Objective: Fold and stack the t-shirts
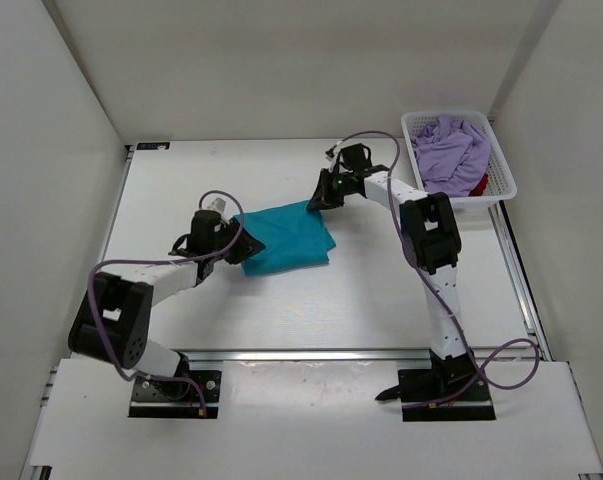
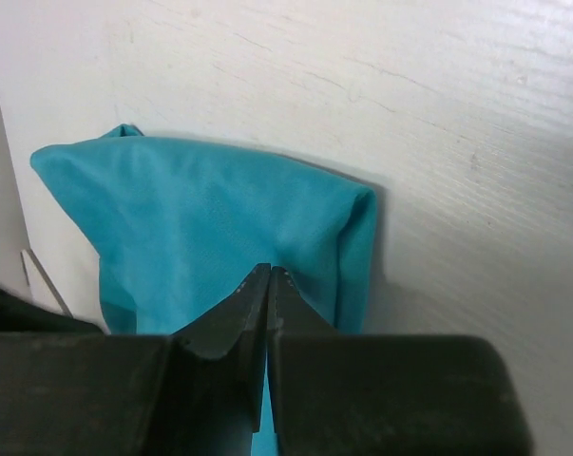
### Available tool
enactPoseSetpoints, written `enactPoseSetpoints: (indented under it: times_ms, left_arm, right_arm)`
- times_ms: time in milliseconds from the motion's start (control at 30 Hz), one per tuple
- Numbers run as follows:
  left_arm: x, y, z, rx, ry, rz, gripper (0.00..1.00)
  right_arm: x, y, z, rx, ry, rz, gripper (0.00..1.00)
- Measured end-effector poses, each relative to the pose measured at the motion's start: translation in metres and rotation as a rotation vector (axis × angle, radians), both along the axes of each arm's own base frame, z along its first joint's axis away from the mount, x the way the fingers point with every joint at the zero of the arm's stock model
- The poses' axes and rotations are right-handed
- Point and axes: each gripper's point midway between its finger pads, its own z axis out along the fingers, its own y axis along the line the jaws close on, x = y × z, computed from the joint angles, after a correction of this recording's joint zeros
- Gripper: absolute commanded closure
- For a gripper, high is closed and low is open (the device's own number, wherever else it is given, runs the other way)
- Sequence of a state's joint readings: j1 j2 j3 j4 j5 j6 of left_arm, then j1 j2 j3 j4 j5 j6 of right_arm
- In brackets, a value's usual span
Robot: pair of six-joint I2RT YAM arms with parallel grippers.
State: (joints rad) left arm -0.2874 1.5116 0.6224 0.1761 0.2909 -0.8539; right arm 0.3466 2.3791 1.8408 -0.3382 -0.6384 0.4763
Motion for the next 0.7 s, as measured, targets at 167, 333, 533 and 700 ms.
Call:
enactPoseSetpoints:
  times_ms: [167, 333, 533, 700]
  left_arm:
    - [0.011, 0.018, 0.051, 0.009, -0.148, 0.035, 0.90]
    - [0.024, 0.077, 0.068, 0.076, -0.216, 0.178, 0.63]
    - [0.010, 0.078, 0.010, 0.182, -0.050, 0.137, 0.41]
    - [0.004, 0.067, -0.032, 0.228, 0.077, 0.076, 0.35]
  right_arm:
    - [-0.004, -0.003, 0.039, -0.021, -0.069, 0.008, 0.77]
    - [-0.032, -0.013, 0.114, 0.015, -0.184, 0.008, 0.62]
    - [-0.099, -0.023, 0.152, 0.081, -0.269, 0.002, 0.54]
    - [-0.138, -0.024, 0.128, 0.083, -0.229, 0.022, 0.52]
